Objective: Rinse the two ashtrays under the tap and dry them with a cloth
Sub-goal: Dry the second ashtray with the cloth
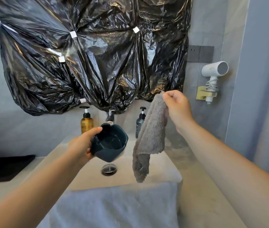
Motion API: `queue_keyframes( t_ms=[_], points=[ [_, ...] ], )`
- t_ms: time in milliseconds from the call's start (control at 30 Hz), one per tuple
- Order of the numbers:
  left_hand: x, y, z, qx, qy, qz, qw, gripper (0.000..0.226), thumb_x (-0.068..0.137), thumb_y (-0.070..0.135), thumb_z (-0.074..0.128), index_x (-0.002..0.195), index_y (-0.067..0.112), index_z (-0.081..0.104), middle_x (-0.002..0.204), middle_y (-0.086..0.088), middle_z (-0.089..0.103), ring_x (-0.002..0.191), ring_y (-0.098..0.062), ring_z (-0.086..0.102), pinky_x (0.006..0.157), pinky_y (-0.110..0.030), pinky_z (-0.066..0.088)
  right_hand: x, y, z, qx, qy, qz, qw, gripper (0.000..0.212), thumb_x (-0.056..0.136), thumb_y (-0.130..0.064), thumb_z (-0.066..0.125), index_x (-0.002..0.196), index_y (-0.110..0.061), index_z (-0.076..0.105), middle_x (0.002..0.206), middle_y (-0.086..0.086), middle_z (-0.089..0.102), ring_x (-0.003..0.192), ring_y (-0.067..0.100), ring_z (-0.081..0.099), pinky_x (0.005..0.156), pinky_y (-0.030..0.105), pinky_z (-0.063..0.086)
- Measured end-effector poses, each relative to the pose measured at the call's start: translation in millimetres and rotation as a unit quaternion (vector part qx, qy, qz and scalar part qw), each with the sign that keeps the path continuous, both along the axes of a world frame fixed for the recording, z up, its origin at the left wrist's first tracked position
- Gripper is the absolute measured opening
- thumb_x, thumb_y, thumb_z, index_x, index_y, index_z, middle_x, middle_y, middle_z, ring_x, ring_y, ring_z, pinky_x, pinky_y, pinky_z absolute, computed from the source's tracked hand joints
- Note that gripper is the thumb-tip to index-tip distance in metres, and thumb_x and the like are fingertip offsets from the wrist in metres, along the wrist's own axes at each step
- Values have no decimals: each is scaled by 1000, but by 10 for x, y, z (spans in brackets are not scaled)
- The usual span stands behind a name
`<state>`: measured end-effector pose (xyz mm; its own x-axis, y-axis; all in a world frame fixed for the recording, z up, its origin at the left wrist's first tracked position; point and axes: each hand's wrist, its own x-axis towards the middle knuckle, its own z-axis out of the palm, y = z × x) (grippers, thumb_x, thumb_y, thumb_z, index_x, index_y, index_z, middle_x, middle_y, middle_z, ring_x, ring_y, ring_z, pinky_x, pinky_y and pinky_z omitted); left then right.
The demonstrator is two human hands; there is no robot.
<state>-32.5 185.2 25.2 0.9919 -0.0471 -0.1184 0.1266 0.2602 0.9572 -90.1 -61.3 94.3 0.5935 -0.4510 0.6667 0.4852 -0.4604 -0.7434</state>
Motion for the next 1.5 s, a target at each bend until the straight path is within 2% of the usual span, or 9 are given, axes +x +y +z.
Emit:
queue_keyframes(
  t_ms=[267, 367, 500, 633, 800, 1033, 1200, 1333, 1500],
  points=[
    [459, -52, -410, 26, 19, 0, 999, 45, 79, 28, 75, 114, 7, 57, 109, -13, 66, 101, -30, 62, 58, -33, 51, 367, -187, -606, 93, 27, 15, 995, 9, 93, -18, 60, 89, -17, 68, 91, 4, 71, 86, 17, 65, 79, 36, 52],
    [569, -164, -486, 26, 21, 13, 999, 36, 79, 25, 75, 104, 9, 55, 97, -9, 62, 98, -30, 59, 60, -34, 49, 529, -300, -887, 9, 184, 18, 983, 13, 92, -13, 60, 102, -8, 67, 100, 5, 69, 90, 18, 62, 83, 36, 52],
    [721, -312, -561, 44, 14, 26, 999, 41, 77, 25, 77, 106, 8, 53, 91, -7, 60, 97, -29, 57, 74, -39, 52, 537, -388, -1323, -185, 404, -15, 896, 35, 86, -16, 66, 106, 12, 61, 97, 22, 67, 91, 32, 63, 91, 50, 49],
    [835, -412, -651, 66, 2, 31, 997, 38, 75, 26, 79, 98, 8, 55, 95, -10, 63, 96, -29, 59, 86, -45, 55, 406, -372, -1476, -243, 401, -7, 883, 22, 81, -31, 73, 91, -12, 71, 95, 1, 70, 92, 18, 65, 85, 34, 52],
    [884, -458, -810, 66, 3, 32, 997, 37, 78, 27, 77, 103, 8, 56, 97, -10, 63, 101, -30, 57, 88, -44, 54, 269, -249, -1521, -329, 481, 38, 812, 53, 69, -61, 74, 86, -11, 66, 85, -3, 62, 78, 15, 60, 71, 31, 49],
    [932, -406, -881, 88, -19, 22, 996, 28, 75, 27, 79, 89, 9, 62, 98, -12, 67, 101, -31, 61, 87, -43, 54, 413, -260, -1560, -348, 411, 19, 842, 12, 81, -30, 74, 74, -20, 74, 66, -10, 61, 63, 4, 54, 54, 21, 39],
    [958, -391, -899, 88, -26, 16, 996, 27, 76, 27, 78, 91, 9, 64, 96, -10, 67, 102, -30, 60, 87, -42, 53, 457, -265, -1482, -278, 267, -34, 922, 28, 88, -28, 64, 66, -14, 72, 64, 0, 68, 64, 16, 62, 64, 32, 49],
    [962, -381, -904, 79, -35, 21, 996, 23, 75, 28, 79, 84, 13, 63, 95, -9, 67, 99, -29, 61, 89, -44, 53, 543, -121, -1350, -38, 200, 45, 978, 25, 90, -18, 63, 73, -1, 69, 55, 7, 59, 47, 13, 53, 51, 27, 45],
    [945, -395, -919, 83, -51, 1, 995, 23, 74, 30, 79, 86, 14, 66, 96, -9, 69, 96, -27, 63, 86, -41, 54, 747, 138, -1325, 223, 164, 207, 938, 13, 94, -15, 59, 92, -8, 70, 74, 3, 68, 64, 11, 63, 61, 20, 52]
  ],
)
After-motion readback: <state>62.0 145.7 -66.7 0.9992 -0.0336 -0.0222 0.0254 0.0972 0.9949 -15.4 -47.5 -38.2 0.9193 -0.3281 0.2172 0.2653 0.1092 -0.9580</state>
